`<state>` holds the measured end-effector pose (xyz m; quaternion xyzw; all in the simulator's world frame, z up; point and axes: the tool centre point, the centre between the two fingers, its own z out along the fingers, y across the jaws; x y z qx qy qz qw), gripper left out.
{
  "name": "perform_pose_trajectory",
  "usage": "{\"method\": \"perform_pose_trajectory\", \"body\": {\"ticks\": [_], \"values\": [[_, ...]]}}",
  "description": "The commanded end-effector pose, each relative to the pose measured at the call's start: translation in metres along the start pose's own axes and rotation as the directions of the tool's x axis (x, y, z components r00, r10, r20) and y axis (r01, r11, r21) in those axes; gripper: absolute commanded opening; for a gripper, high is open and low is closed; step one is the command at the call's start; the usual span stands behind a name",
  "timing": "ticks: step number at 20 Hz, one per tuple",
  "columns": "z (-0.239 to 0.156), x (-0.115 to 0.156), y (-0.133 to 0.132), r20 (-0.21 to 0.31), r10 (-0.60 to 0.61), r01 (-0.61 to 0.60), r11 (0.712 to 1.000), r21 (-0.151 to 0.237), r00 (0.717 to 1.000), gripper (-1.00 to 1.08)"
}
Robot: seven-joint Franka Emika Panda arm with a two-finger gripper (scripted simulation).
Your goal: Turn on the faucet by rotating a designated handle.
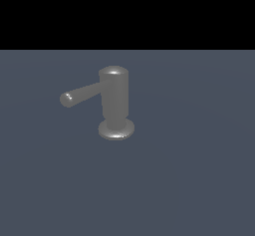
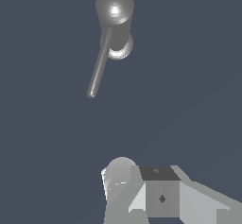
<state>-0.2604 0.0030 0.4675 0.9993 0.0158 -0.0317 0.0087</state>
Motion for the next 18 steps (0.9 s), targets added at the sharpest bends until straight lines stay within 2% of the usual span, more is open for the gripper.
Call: {"method": "perform_pose_trajectory", "body": {"ticks": [1, 9, 18], "values": [[0.000, 0.000, 0.000, 0.000, 0.000, 0.000, 1.000, 0.000, 1.000, -1.00], [0.015, 0.003, -0.009, -0.003, 0.017, -0.017, 1.000, 0.002, 1.000, -1.00], [0.063, 0.016, -0.037, -0.015, 0.074, -0.074, 0.997, 0.007, 0.997, -1.00]]}}
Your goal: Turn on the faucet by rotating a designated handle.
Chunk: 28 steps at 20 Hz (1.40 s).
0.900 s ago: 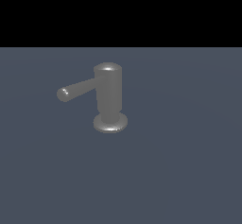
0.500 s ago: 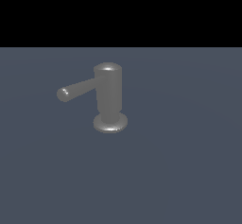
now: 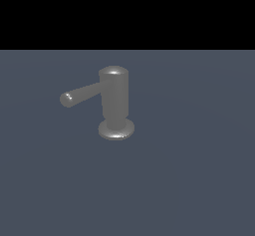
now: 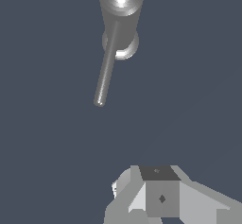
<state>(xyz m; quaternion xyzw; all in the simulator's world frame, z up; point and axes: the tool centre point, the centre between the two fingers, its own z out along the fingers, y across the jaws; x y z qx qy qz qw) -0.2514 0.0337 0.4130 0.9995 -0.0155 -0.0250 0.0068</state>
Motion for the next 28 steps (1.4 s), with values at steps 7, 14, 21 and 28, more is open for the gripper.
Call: {"method": "perform_pose_trajectory", "body": {"ticks": [7, 14, 21, 28], "values": [[0.062, 0.016, -0.037, -0.015, 0.072, -0.072, 0.997, 0.007, 0.997, -1.00], [0.110, 0.032, -0.066, -0.026, 0.126, -0.126, 0.992, 0.014, 0.992, -1.00], [0.152, 0.050, -0.091, -0.036, 0.172, -0.171, 0.985, 0.022, 0.984, -1.00], [0.178, 0.063, -0.107, -0.042, 0.201, -0.200, 0.979, 0.026, 0.979, -1.00]]}}
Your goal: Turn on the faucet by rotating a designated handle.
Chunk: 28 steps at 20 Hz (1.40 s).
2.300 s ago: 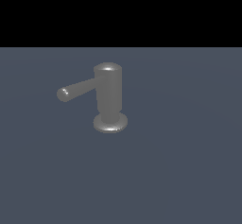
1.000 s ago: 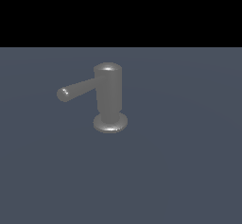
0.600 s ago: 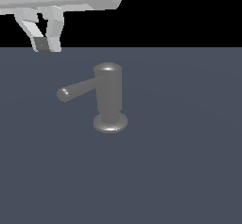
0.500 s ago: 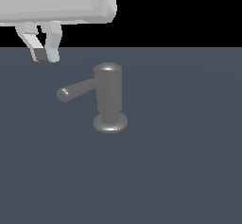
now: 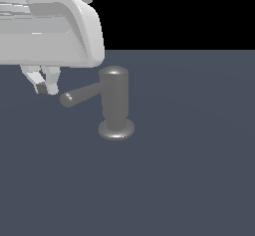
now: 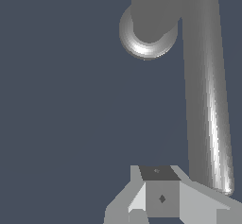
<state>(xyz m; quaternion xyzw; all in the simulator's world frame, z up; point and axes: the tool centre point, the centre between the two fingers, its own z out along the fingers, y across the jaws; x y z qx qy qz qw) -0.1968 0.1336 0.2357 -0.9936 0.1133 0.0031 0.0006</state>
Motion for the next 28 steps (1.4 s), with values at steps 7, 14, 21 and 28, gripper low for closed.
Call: {"method": "perform_pose_trajectory", "body": {"ticks": [7, 14, 21, 28], "values": [[0.016, 0.007, -0.011, -0.005, 0.019, -0.019, 1.000, 0.001, 1.000, -1.00], [0.016, 0.007, -0.006, -0.006, 0.019, -0.019, 1.000, 0.001, 1.000, -1.00], [0.016, 0.012, 0.026, -0.006, 0.019, -0.019, 1.000, 0.001, 1.000, -1.00], [0.017, 0.017, 0.058, -0.006, 0.019, -0.019, 1.000, 0.001, 1.000, -1.00]]}}
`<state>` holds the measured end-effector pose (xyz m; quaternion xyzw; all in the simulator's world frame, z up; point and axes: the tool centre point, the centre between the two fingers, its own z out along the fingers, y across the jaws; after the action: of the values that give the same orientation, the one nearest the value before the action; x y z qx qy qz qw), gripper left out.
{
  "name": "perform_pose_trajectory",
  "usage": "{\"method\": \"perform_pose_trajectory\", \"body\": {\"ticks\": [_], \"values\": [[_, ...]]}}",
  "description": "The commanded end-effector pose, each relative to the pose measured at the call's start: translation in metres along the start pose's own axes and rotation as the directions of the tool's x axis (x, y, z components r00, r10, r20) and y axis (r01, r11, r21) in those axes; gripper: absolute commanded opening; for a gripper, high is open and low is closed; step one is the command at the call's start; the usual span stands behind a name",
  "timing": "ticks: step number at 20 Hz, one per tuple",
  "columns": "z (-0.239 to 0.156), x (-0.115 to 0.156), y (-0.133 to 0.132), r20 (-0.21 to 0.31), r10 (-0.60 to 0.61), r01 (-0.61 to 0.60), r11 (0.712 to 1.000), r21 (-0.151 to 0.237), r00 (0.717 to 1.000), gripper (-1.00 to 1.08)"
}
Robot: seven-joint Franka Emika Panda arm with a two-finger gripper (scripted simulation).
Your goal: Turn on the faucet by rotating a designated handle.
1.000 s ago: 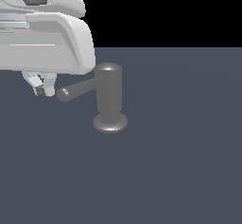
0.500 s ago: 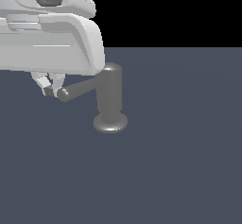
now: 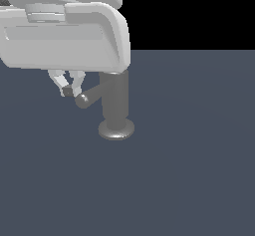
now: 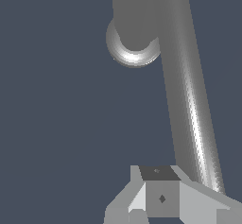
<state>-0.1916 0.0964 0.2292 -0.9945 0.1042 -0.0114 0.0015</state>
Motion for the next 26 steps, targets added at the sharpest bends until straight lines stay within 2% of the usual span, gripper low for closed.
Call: {"method": "perform_pose_trajectory", "body": {"ticks": [1, 20, 21, 22, 26], "values": [[0.010, 0.003, 0.028, 0.023, 0.038, -0.038, 0.999, -0.005, 0.999, -1.00], [0.010, 0.016, 0.120, 0.022, 0.038, -0.038, 0.999, -0.006, 0.999, -1.00], [0.010, 0.016, 0.120, 0.022, 0.038, -0.038, 0.999, -0.006, 0.999, -1.00], [-0.012, 0.031, 0.103, -0.040, 0.013, -0.013, 1.000, 0.001, 0.999, -1.00], [-0.010, 0.042, 0.114, -0.034, 0.016, -0.016, 1.000, 0.001, 0.999, -1.00]]}}
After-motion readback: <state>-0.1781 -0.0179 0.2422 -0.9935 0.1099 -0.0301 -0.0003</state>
